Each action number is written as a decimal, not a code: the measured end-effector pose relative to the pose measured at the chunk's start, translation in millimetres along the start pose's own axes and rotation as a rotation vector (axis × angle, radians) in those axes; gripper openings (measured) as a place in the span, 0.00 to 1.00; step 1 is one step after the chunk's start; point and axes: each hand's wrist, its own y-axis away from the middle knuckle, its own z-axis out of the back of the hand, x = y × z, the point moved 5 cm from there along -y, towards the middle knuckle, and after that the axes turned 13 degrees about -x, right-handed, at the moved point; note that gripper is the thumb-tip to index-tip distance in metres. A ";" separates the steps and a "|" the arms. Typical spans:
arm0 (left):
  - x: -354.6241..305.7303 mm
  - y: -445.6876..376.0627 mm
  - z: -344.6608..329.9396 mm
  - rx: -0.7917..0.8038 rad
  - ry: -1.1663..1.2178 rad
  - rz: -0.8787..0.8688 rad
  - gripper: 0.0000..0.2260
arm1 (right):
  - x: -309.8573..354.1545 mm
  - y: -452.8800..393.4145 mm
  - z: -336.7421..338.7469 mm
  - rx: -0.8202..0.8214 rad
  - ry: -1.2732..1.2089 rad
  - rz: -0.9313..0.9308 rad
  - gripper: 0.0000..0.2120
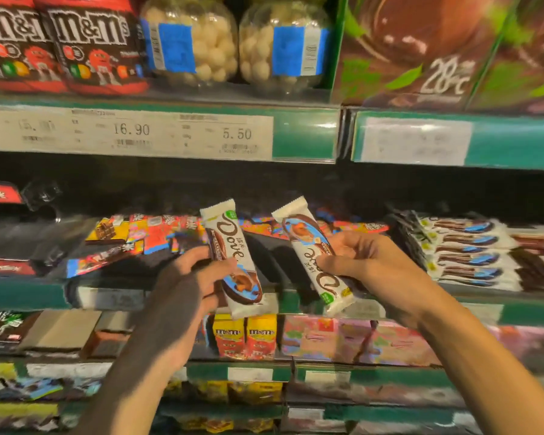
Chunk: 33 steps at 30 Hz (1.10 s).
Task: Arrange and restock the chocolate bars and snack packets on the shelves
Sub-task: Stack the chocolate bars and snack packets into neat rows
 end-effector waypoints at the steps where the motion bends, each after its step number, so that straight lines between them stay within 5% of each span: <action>1: 2.8 4.7 -13.2 0.019 0.010 0.000 0.22 | -3.2 4.7 13.8 -0.018 -0.014 0.006 0.09; 17: 43.7 66.9 -225.7 0.101 0.157 0.090 0.13 | -30.2 42.1 253.1 -0.201 0.056 0.030 0.10; 20: 48.4 70.7 -245.0 0.101 0.143 0.086 0.05 | -31.4 39.7 284.4 -0.213 0.114 0.045 0.11; 23: 48.2 72.4 -255.7 0.085 0.148 0.084 0.06 | -32.7 34.5 303.4 -0.203 0.140 0.050 0.12; 28: 42.5 64.6 -261.9 0.064 0.175 0.097 0.22 | -27.3 25.4 309.2 -0.212 0.140 0.048 0.11; 33: 34.4 51.3 -261.9 0.096 0.149 0.082 0.08 | -29.4 16.3 304.1 -0.253 0.119 -0.021 0.12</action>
